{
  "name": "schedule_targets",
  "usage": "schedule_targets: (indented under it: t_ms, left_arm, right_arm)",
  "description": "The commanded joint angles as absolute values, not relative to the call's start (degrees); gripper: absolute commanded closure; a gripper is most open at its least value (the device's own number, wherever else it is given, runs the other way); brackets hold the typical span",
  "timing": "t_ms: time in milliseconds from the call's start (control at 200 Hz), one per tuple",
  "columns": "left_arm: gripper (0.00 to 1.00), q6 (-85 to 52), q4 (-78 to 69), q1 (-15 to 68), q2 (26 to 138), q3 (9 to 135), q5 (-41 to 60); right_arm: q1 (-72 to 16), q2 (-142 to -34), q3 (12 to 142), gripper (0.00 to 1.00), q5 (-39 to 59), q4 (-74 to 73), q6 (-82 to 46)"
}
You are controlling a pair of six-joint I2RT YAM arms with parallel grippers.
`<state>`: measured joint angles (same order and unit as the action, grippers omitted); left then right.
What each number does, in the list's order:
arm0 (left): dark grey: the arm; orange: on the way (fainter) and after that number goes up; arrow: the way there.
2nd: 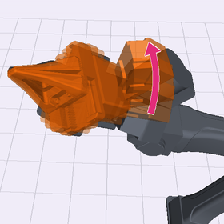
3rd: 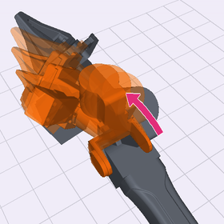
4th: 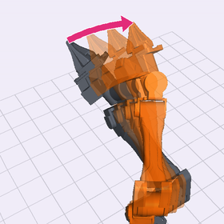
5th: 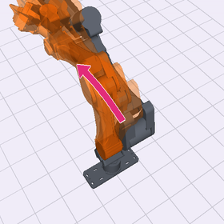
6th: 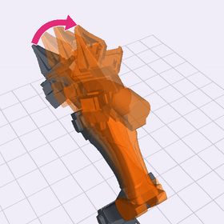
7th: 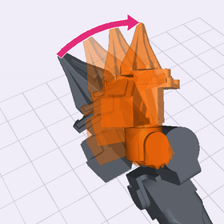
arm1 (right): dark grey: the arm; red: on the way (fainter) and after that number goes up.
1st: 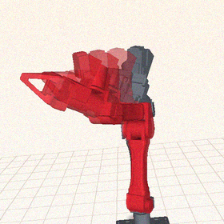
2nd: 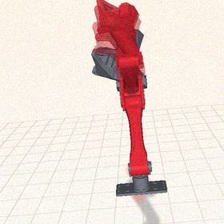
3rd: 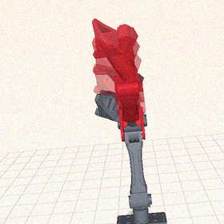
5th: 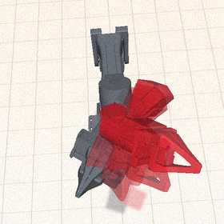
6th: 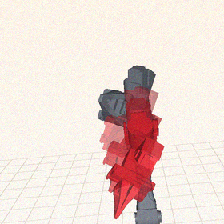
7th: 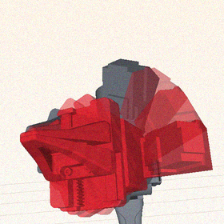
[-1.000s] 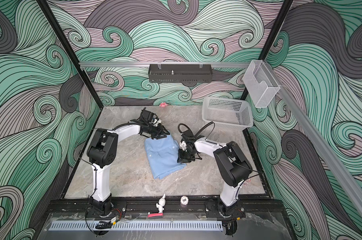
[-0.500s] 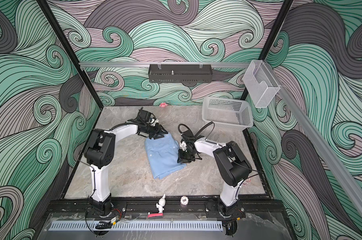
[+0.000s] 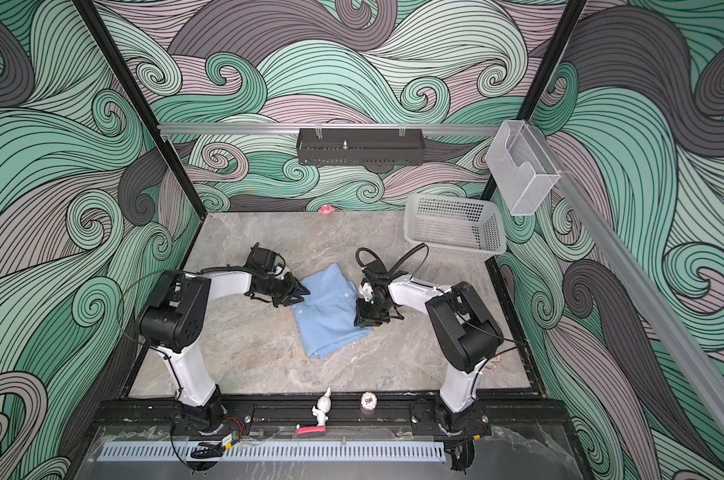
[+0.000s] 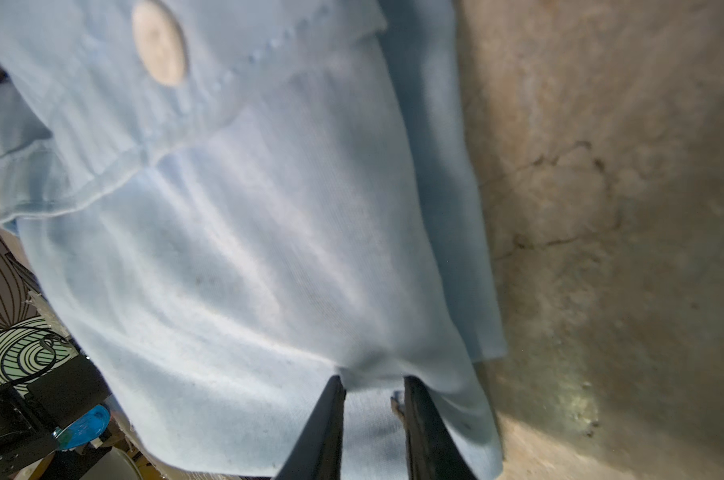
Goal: Fold and stack the long sleeve shirts
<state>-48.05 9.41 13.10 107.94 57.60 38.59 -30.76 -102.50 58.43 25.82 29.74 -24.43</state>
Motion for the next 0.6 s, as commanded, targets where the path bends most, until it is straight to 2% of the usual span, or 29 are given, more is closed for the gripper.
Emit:
schedule_targets:
  t_ms: [0, 355, 595]
  left_arm:
    - [0.65, -49.7, 8.8, 11.7, 110.9, 57.8, 31.7]
    - [0.64, -44.7, 19.0, 5.2, 113.1, 67.2, 25.6]
    - [0.62, -44.5, 21.0, 3.7, 108.7, 63.0, 23.2]
  right_arm:
    - [-31.5, -105.7, 60.1, 0.73, 25.3, 30.5, -24.0]
    - [-32.1, -117.6, 76.7, 0.73, 24.3, 32.4, -25.0]
    - [-32.3, -124.2, 88.3, 0.73, 24.5, 34.6, -25.1]
